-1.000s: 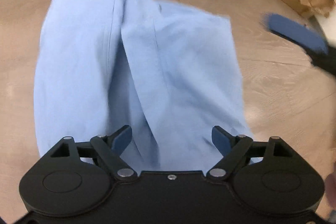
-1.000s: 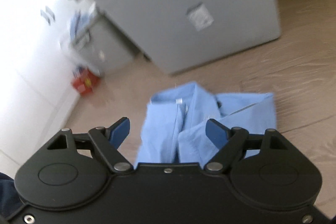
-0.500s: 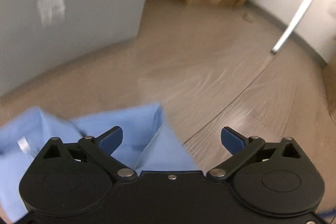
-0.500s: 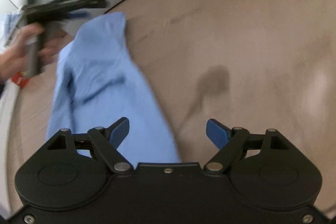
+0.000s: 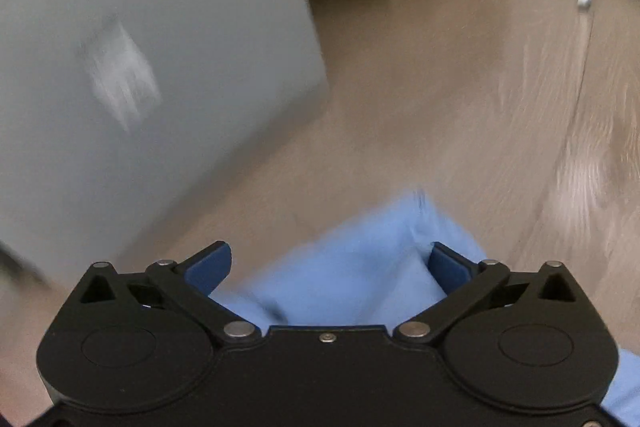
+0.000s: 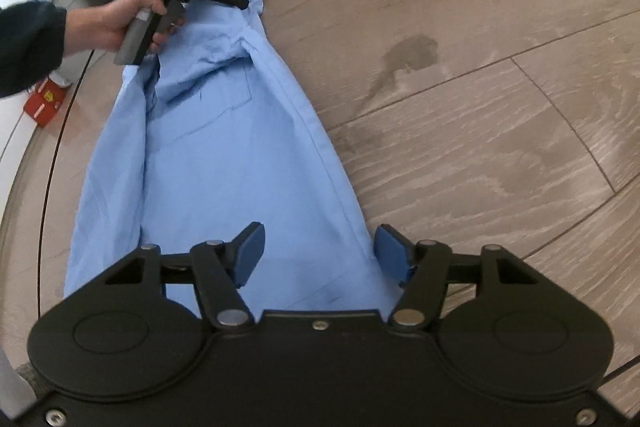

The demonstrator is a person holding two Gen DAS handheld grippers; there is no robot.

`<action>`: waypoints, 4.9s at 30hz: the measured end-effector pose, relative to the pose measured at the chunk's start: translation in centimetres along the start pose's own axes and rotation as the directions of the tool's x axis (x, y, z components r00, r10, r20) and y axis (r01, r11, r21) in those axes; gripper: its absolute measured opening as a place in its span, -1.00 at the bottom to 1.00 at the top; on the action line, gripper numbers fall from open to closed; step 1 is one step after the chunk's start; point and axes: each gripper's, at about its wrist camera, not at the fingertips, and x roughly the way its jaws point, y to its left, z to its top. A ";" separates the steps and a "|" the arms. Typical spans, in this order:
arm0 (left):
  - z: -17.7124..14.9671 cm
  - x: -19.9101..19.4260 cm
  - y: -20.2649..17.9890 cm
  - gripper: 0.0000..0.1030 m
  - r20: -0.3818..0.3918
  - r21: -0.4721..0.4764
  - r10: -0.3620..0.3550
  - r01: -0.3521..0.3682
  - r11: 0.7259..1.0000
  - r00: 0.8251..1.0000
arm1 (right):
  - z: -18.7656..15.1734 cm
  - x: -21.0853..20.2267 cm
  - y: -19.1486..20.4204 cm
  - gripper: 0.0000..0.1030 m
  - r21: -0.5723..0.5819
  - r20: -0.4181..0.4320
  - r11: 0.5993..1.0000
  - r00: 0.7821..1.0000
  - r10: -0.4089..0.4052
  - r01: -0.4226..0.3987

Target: Fold clothes

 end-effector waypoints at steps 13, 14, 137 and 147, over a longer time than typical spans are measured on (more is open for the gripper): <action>0.1 2.0 0.1 -0.93 -0.131 -0.109 -0.239 0.225 0.968 0.962 | -0.5 -0.2 0.9 -0.82 -0.028 0.045 0.999 0.998 0.039 -0.038; 0.3 1.2 0.3 -0.94 -0.100 -0.120 -0.240 0.227 0.966 0.966 | -0.1 -0.7 1.8 -0.82 -0.064 0.068 0.997 0.996 0.051 -0.047; -17.0 -25.2 -0.2 -0.66 -0.156 -0.376 -0.790 0.704 0.603 0.593 | -5.5 8.9 11.6 -0.29 -0.927 -0.371 -0.194 0.851 0.370 -0.320; -17.4 -27.6 -0.1 -0.66 -0.056 -0.592 -0.936 0.743 0.312 0.348 | 0.5 8.9 12.7 -0.63 -0.378 -0.831 0.185 0.420 0.365 -0.907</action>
